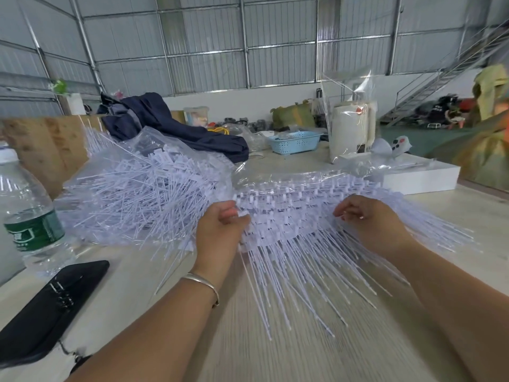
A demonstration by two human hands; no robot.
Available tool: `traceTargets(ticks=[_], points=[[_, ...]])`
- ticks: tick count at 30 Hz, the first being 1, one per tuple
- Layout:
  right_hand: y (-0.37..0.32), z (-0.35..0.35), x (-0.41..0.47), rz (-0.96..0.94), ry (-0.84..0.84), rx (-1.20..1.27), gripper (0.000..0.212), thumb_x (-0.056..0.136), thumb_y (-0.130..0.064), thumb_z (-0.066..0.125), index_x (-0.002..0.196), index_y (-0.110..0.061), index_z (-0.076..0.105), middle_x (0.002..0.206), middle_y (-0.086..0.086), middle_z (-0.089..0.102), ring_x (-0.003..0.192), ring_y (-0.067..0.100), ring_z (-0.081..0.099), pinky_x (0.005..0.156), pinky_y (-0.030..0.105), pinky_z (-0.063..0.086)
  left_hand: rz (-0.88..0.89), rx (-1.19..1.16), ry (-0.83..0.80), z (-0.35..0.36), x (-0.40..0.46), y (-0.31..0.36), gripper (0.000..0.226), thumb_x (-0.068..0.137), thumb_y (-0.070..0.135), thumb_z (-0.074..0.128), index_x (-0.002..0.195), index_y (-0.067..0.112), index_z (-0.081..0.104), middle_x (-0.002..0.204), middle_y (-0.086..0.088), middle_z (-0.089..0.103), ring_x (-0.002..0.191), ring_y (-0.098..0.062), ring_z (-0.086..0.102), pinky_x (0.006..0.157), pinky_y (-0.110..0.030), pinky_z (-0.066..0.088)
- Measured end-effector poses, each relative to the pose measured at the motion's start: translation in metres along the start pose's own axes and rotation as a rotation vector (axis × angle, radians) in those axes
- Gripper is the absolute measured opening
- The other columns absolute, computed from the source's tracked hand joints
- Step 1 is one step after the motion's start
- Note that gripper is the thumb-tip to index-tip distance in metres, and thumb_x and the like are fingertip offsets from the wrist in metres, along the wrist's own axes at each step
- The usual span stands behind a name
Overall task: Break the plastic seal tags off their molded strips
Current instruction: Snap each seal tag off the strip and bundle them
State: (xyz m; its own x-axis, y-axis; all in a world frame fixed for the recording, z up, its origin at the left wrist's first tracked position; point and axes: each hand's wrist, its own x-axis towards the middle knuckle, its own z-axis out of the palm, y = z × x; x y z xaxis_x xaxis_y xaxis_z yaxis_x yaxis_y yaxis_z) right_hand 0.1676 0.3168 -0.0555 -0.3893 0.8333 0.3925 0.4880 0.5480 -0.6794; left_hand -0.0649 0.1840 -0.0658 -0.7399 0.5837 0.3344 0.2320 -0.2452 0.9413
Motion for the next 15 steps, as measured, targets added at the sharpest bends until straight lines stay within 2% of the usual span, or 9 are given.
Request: traceTargets(ticks=[3, 4, 6, 8, 10, 12, 15], points=[[-0.008, 0.002, -0.006, -0.02, -0.07, -0.058, 0.015, 0.097, -0.03, 0.052, 0.108, -0.026, 0.062, 0.106, -0.007, 0.065, 0.101, 0.017, 0.061, 0.077, 0.027, 0.041, -0.08, -0.005, -0.084, 0.003, -0.003, -0.001, 0.035, 0.08, 0.008, 0.076, 0.11, 0.022, 0.063, 0.086, 0.002, 0.067, 0.062, -0.005, 0.063, 0.054, -0.013, 0.048], [-0.012, 0.004, -0.009, -0.023, -0.102, -0.055, 0.026, 0.095, -0.044, 0.051, 0.115, -0.029, 0.06, 0.11, -0.01, 0.063, 0.106, 0.017, 0.059, 0.08, 0.028, 0.043, -0.124, -0.037, -0.09, 0.003, -0.004, -0.001, 0.036, 0.082, 0.006, 0.073, 0.112, 0.022, 0.061, 0.086, 0.0, 0.069, 0.065, -0.007, 0.066, 0.056, -0.017, 0.051], [-0.022, 0.006, -0.015, -0.032, -0.185, -0.071, 0.062, 0.082, -0.07, 0.045, 0.13, -0.033, 0.054, 0.129, -0.01, 0.054, 0.122, 0.017, 0.05, 0.099, 0.035, 0.04, -0.219, -0.166, -0.101, 0.001, -0.005, 0.001, 0.026, 0.088, -0.001, 0.064, 0.108, 0.016, 0.062, 0.084, -0.006, 0.074, 0.073, -0.015, 0.071, 0.067, -0.03, 0.056], [-0.031, 0.009, -0.019, -0.064, -0.293, -0.238, 0.092, 0.064, -0.086, 0.038, 0.142, -0.037, 0.041, 0.147, -0.005, 0.04, 0.135, 0.022, 0.036, 0.112, 0.046, 0.029, -0.299, -0.275, -0.136, -0.003, -0.004, 0.002, 0.02, 0.092, -0.004, 0.054, 0.095, 0.013, 0.065, 0.078, -0.009, 0.075, 0.069, -0.017, 0.07, 0.067, -0.031, 0.052], [-0.033, 0.013, -0.02, -0.098, -0.374, -0.455, 0.106, 0.058, -0.09, 0.037, 0.149, -0.036, 0.025, 0.158, 0.002, 0.025, 0.144, 0.026, 0.023, 0.115, 0.049, 0.022, -0.395, -0.324, -0.168, -0.006, -0.001, 0.002, 0.022, 0.093, -0.005, 0.05, 0.083, 0.01, 0.064, 0.072, -0.009, 0.073, 0.065, -0.019, 0.063, 0.061, -0.028, 0.045], [-0.029, 0.016, -0.018, -0.113, -0.421, -0.554, 0.106, 0.066, -0.087, 0.043, 0.153, -0.034, 0.015, 0.161, 0.005, 0.014, 0.147, 0.026, 0.013, 0.115, 0.048, 0.018, -0.45, -0.286, -0.21, -0.008, 0.002, 0.002, 0.021, 0.09, -0.004, 0.051, 0.079, 0.005, 0.066, 0.072, -0.011, 0.068, 0.059, -0.018, 0.054, 0.058, -0.028, 0.038], [-0.023, 0.018, -0.018, -0.097, -0.465, -0.536, 0.102, 0.072, -0.082, 0.047, 0.154, -0.032, 0.011, 0.161, 0.004, 0.011, 0.148, 0.023, 0.005, 0.118, 0.046, 0.015, -0.427, -0.192, -0.269, -0.006, 0.002, 0.002, 0.018, 0.085, -0.005, 0.052, 0.091, 0.004, 0.067, 0.078, -0.012, 0.062, 0.054, -0.015, 0.049, 0.052, -0.025, 0.036]])
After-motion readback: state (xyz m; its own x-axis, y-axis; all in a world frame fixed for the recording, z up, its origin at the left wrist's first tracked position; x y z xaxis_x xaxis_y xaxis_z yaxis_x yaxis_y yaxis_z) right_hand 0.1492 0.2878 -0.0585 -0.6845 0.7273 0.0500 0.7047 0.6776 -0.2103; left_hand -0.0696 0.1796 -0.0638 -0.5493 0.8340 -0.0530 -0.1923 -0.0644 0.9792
